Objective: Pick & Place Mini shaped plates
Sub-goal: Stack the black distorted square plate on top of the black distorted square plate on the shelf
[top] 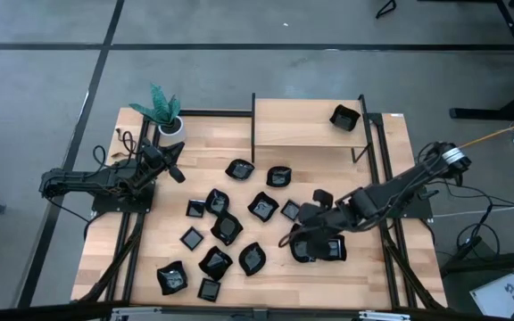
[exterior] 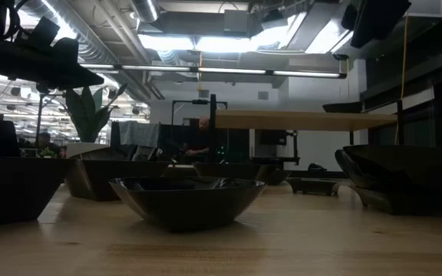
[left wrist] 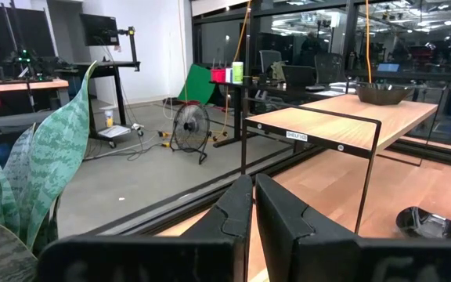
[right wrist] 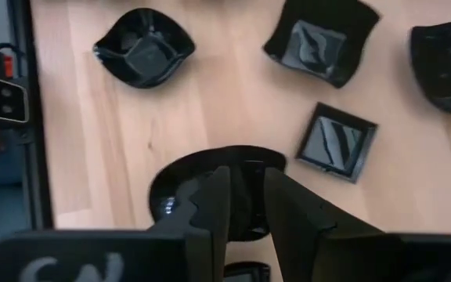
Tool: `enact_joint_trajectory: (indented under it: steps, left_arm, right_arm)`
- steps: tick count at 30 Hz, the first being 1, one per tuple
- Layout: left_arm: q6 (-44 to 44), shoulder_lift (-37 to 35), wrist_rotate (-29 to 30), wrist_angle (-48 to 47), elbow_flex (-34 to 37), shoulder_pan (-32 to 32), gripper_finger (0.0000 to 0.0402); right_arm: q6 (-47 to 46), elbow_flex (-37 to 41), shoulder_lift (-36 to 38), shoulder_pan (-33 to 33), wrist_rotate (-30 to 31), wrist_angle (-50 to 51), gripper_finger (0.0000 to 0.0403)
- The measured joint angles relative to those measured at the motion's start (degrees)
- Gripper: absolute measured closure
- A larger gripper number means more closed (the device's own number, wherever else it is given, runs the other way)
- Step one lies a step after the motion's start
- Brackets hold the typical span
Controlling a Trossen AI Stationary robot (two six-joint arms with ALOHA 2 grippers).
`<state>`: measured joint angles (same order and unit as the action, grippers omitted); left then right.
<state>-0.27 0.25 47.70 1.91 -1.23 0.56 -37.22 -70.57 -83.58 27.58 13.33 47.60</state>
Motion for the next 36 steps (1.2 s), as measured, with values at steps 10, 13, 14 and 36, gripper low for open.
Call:
enact_joint_trajectory:
  steps: [10, 13, 14, 36]
  left_arm:
    - [0.00, 0.00, 0.00, 0.00, 0.00, -0.02, 0.0386]
    - [0.00, -0.01, 0.00, 0.00, 0.01, -0.02, 0.0386]
    - [0.00, -0.01, 0.00, 0.00, 0.01, -0.01, 0.0386]
    - [0.00, 0.00, 0.00, 0.00, 0.00, 0.00, 0.0386]
  right_arm:
    - [-6.60, 0.00, -1.45, 3.14, -7.87, -1.98, 0.0320]
    - [-9.98, 0.00, -1.45, 3.86, -11.51, -1.98, 0.0320]
    - [-10.56, 0.00, -1.45, 4.25, -11.93, -1.96, 0.0320]
    - [-10.37, 0.00, -1.45, 14.21, -10.39, -1.91, 0.0320]
